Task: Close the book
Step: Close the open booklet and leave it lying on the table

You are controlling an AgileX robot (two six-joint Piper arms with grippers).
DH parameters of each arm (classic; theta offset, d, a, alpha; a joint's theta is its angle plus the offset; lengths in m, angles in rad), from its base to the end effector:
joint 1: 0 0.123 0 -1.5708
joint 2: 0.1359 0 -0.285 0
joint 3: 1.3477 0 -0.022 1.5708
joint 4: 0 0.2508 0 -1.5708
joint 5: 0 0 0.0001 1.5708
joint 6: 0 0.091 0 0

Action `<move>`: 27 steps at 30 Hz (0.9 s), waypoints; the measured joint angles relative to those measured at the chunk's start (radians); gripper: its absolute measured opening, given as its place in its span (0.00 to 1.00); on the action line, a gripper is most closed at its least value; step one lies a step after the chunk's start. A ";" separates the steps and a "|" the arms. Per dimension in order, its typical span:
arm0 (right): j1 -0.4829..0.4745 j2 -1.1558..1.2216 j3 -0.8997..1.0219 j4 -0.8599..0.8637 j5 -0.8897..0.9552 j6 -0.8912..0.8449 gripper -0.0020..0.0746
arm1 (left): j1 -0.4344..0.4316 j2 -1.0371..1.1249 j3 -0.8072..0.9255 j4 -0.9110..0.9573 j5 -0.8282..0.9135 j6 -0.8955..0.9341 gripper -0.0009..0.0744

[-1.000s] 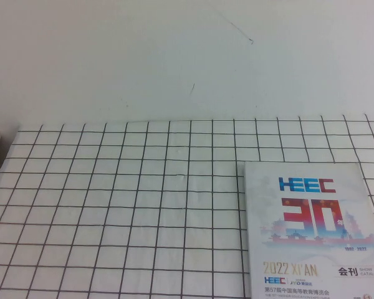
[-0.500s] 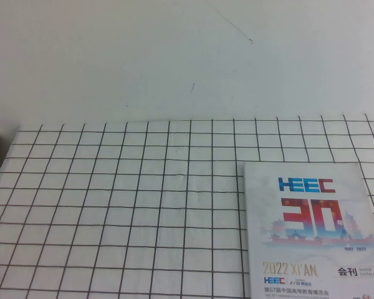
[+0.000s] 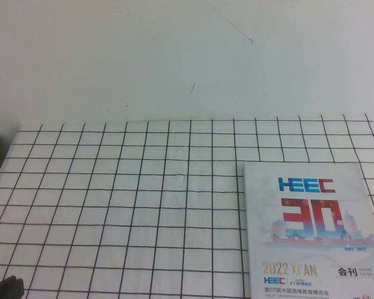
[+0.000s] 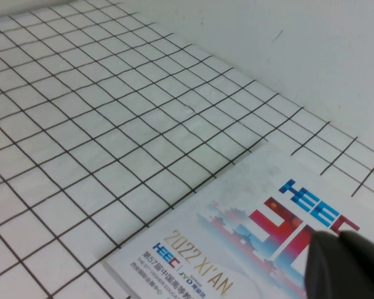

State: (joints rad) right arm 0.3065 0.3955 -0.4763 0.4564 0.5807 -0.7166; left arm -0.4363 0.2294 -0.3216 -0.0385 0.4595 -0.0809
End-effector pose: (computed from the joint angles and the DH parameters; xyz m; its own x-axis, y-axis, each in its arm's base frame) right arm 0.0700 0.0453 0.2995 -0.1584 -0.3771 -0.9125 -0.5904 0.7770 -0.2186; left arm 0.0574 -0.0285 0.2660 -0.2990 0.0124 -0.9542 0.4057 0.9067 -0.1154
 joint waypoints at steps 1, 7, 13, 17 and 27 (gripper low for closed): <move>0.000 0.000 0.006 0.000 0.004 0.000 0.02 | 0.000 0.000 0.007 0.000 0.010 0.000 0.01; 0.000 0.000 0.017 0.000 0.036 0.000 0.02 | 0.000 0.000 0.057 0.007 0.052 0.002 0.01; 0.000 0.000 0.019 0.000 0.058 0.000 0.02 | 0.035 -0.055 0.123 0.007 0.060 0.008 0.01; 0.000 0.000 0.019 0.000 0.065 0.000 0.02 | 0.139 -0.110 0.170 0.020 0.045 0.008 0.01; 0.000 0.000 0.019 0.000 0.068 0.000 0.02 | 0.419 -0.237 0.338 0.024 -0.169 0.008 0.01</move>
State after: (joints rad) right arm 0.3065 0.3955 -0.4571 0.4564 0.6490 -0.7166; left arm -0.0168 -0.0079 0.0160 -0.0143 0.2901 -0.0731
